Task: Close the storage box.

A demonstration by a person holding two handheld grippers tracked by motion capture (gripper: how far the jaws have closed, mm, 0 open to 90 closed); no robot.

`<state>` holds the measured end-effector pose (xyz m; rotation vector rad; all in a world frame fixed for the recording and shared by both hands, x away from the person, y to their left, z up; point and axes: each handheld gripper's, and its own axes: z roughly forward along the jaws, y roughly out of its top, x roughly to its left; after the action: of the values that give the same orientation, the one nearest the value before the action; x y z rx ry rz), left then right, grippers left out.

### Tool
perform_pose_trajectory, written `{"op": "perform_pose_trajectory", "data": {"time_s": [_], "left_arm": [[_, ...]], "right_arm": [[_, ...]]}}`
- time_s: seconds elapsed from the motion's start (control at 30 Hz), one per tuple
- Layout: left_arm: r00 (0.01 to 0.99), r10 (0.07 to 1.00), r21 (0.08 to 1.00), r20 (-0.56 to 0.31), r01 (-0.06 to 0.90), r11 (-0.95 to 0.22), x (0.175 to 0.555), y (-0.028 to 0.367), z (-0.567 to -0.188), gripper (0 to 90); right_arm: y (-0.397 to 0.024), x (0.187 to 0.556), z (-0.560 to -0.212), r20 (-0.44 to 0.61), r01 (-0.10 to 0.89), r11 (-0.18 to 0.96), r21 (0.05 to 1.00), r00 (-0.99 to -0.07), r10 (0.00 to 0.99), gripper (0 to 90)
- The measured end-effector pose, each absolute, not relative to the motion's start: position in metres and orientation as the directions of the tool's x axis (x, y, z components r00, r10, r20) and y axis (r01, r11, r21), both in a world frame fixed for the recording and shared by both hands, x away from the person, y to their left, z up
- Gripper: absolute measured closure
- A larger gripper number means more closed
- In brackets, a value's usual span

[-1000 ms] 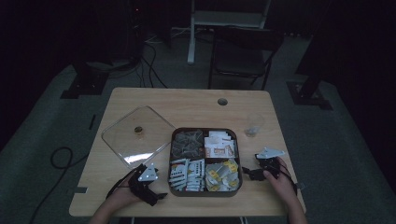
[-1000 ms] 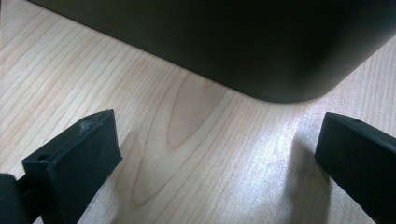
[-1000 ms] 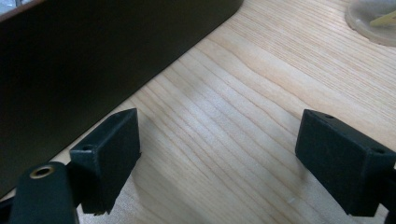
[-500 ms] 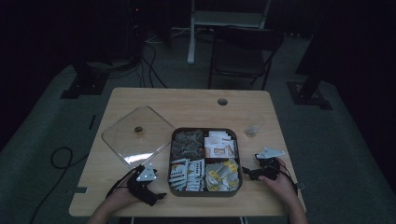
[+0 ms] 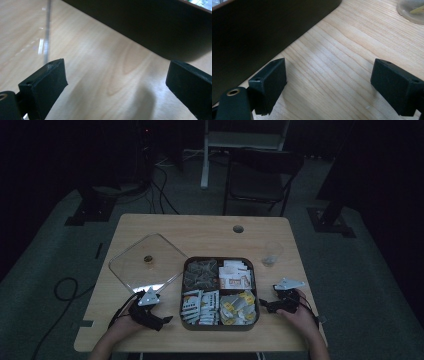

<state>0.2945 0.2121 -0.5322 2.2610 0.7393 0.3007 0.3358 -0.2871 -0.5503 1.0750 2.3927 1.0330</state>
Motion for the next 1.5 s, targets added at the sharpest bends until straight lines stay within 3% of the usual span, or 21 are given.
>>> {"op": "perform_pose_trajectory", "data": {"time_s": [0.5, 0.87, 1.5], "left_arm": [[0.689, 0.723, 0.712, 0.050, 0.483, -0.510, 0.314, 0.229, -0.522, 3.8], [0.553, 0.831, 0.758, 0.053, 0.520, -0.394, 0.340, 0.244, -0.512, 4.6], [0.419, 0.908, 0.775, 0.015, 0.569, -0.275, 0.399, 0.256, -0.512, 6.5]], "right_arm": [[-0.287, 0.336, -0.550, 0.004, 0.515, 0.455, 0.727, -0.665, 0.747, 12.7], [-0.287, 0.336, -0.550, 0.004, 0.515, 0.455, 0.727, -0.665, 0.747, 12.7], [-0.287, 0.336, -0.550, 0.003, 0.515, 0.456, 0.726, -0.665, 0.747, 12.7]]}}
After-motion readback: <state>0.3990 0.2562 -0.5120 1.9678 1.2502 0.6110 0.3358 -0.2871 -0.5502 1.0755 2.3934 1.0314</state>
